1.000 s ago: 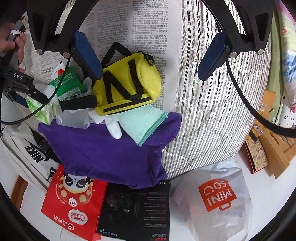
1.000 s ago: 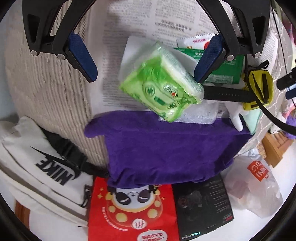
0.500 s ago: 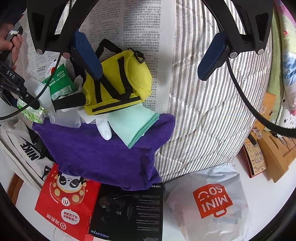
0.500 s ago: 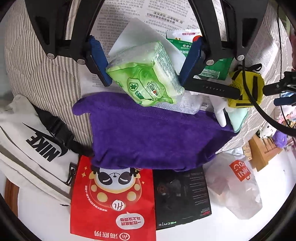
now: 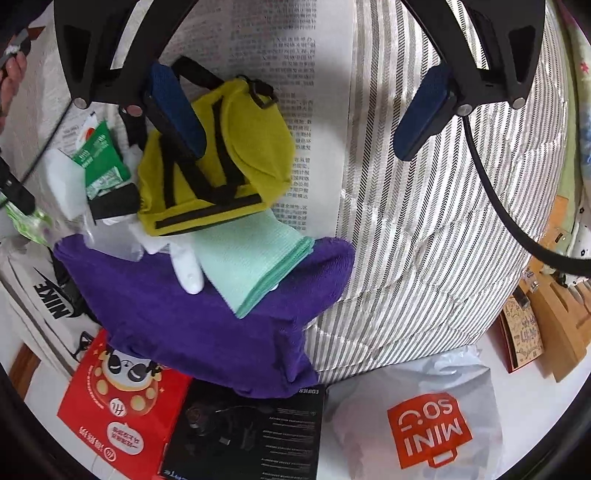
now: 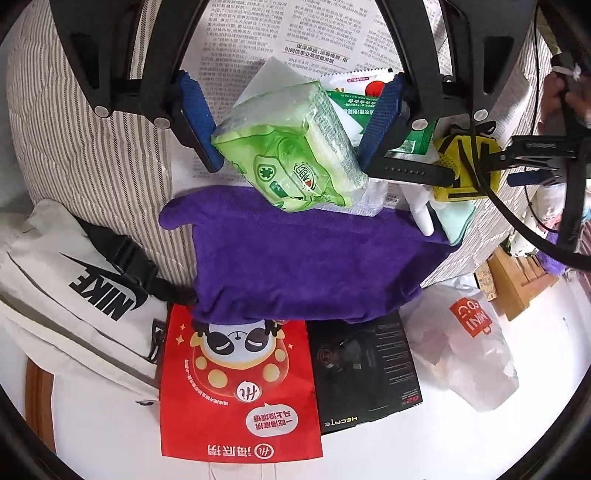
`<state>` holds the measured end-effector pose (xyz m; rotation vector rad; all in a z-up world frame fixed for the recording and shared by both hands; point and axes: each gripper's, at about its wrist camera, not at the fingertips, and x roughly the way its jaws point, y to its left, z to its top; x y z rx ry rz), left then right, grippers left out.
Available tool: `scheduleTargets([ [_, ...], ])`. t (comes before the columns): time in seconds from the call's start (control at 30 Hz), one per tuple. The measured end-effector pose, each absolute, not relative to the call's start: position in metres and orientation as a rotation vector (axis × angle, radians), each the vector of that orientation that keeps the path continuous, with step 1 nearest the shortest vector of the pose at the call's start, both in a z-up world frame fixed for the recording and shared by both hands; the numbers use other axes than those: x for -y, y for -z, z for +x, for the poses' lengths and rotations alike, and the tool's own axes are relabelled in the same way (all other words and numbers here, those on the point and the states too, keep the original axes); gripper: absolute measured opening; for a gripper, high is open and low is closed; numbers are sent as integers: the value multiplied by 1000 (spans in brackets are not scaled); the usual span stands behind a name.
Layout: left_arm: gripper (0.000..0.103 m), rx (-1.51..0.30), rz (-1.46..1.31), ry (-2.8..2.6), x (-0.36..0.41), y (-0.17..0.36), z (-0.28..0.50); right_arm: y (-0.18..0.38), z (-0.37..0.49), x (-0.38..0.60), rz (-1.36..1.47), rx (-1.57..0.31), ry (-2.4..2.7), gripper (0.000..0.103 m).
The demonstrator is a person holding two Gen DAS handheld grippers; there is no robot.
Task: Organize soft objects
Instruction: 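Grasp the wipes pack with the right tool while the left grasps the yellow pouch, then carry the wipes onto the purple towel with right tool while left tool carries the pouch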
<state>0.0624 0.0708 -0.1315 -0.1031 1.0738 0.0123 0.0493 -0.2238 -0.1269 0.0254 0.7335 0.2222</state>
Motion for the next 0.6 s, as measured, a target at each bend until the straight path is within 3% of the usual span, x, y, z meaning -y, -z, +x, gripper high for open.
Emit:
scheduleTargets([
  [0.07, 87, -1071, -102, -15, -69, 136, 65, 127, 50, 224, 29, -738, -227, 74],
  [0.13, 59, -1060, -118, -2, -69, 139, 65, 127, 50, 224, 29, -740, -228, 74],
  [0.17, 51, -1058, -134, 14, -70, 140, 64, 127, 50, 224, 30, -738, -231, 74],
  [0.2, 38, -1057, -154, 37, -70, 139, 63, 127, 50, 224, 31, -737, -233, 74],
  [0.23, 33, -1055, -179, 67, -71, 138, 63, 127, 51, 225, 32, -737, -234, 74],
  [0.43, 31, -1042, -190, 96, -73, 129, 59, 124, 48, 223, 29, -728, -239, 74],
  [0.5, 23, -1027, -196, 101, -74, 123, 58, 120, 46, 224, 31, -719, -239, 74],
  [0.6, 23, -1019, -203, 104, -77, 117, 57, 115, 45, 226, 33, -714, -234, 74],
])
